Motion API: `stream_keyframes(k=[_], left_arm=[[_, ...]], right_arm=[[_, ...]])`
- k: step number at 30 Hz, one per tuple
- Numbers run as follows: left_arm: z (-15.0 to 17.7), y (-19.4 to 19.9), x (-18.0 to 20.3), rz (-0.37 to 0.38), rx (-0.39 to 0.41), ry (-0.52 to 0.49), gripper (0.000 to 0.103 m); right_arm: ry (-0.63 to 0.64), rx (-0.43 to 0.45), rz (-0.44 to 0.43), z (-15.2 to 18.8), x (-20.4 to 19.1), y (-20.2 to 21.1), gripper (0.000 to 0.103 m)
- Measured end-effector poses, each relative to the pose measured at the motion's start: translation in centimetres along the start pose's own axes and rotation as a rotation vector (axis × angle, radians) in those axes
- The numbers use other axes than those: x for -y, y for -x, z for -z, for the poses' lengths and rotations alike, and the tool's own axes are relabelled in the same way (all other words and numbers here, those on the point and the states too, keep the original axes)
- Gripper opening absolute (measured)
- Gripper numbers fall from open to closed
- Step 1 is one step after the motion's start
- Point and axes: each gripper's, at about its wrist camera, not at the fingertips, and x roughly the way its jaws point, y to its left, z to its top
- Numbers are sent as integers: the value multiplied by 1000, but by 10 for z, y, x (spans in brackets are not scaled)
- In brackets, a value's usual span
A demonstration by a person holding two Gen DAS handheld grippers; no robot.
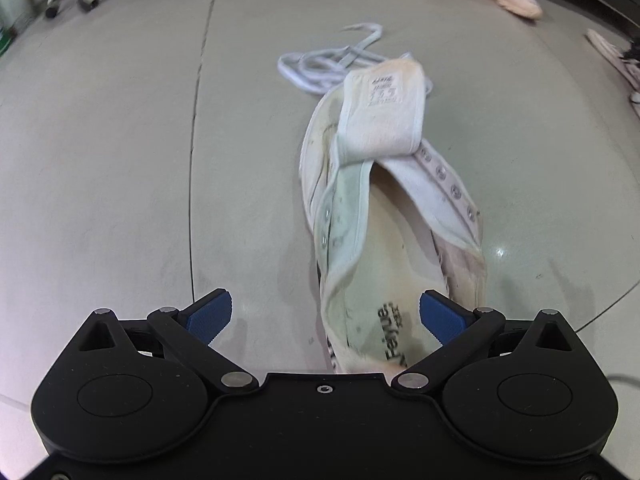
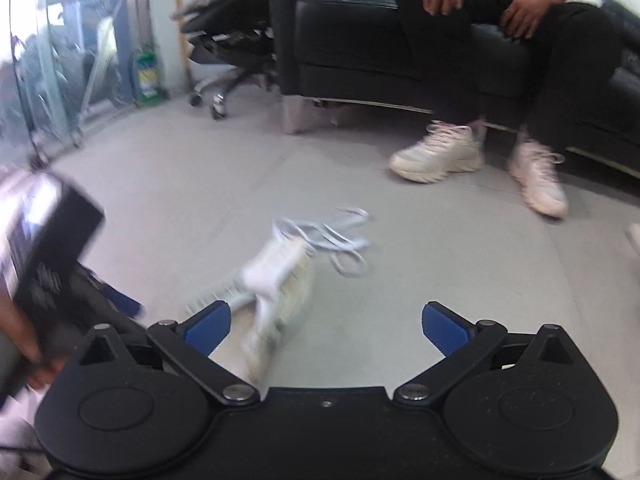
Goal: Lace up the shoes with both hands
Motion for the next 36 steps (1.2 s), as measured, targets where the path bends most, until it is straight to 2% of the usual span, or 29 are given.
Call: stream_keyframes(k=[2, 6, 9, 15, 18, 19, 21, 23, 24, 26, 28, 29, 30, 31, 32, 33, 34, 36], left_arm=[[8, 3, -5, 18, 31, -16, 102], [28, -6, -19, 94, 13, 11, 102], [47, -4, -25, 148, -6, -1, 102], [103, 24, -28, 151, 80, -48, 99], [141, 50, -34, 152, 132, -74, 95], [156, 60, -37, 151, 153, -83, 93], [162, 77, -13, 138, 178, -112, 89], [176, 96, -12, 147, 191, -117, 80], [153, 103, -20, 160, 175, -113, 77], [106, 101, -24, 183, 141, -116, 61], [86, 96, -33, 208, 101, -98, 51], [65, 85, -39, 220, 82, -73, 40], [44, 75, -46, 231, 62, -49, 35], [24, 64, -52, 242, 43, -24, 27], [3, 54, -59, 253, 23, 0, 16], [21, 59, -61, 270, 27, 3, 9], [33, 53, -62, 283, 33, -8, 3], [35, 45, -55, 266, 39, -22, 3]], right_arm=[[10, -49, -37, -18, -1, -16, 102], [80, -156, -88, -41, -8, -55, 102], [29, -234, -110, -51, -1, -104, 97], [-99, -210, -153, -42, 14, -146, 94], [-146, -232, -198, -43, 21, -168, 91], [-146, -246, -231, -44, 20, -175, 90], [-125, -249, -273, -47, 17, -181, 88], [-105, -248, -311, -47, 14, -183, 86], [-97, -253, -325, -47, 12, -184, 83], [-85, -261, -346, -48, 12, -185, 75], [-79, -263, -365, -48, 12, -186, 68], [-92, -263, -375, -47, 14, -186, 59], [-102, -270, -379, -46, 14, -186, 50], [-109, -278, -381, -45, 15, -187, 46], [-105, -284, -379, -45, 15, -188, 34], [-97, -288, -377, -44, 15, -188, 20], [-89, -292, -374, -43, 15, -188, 15], [-84, -272, -401, -43, 15, -181, 6]])
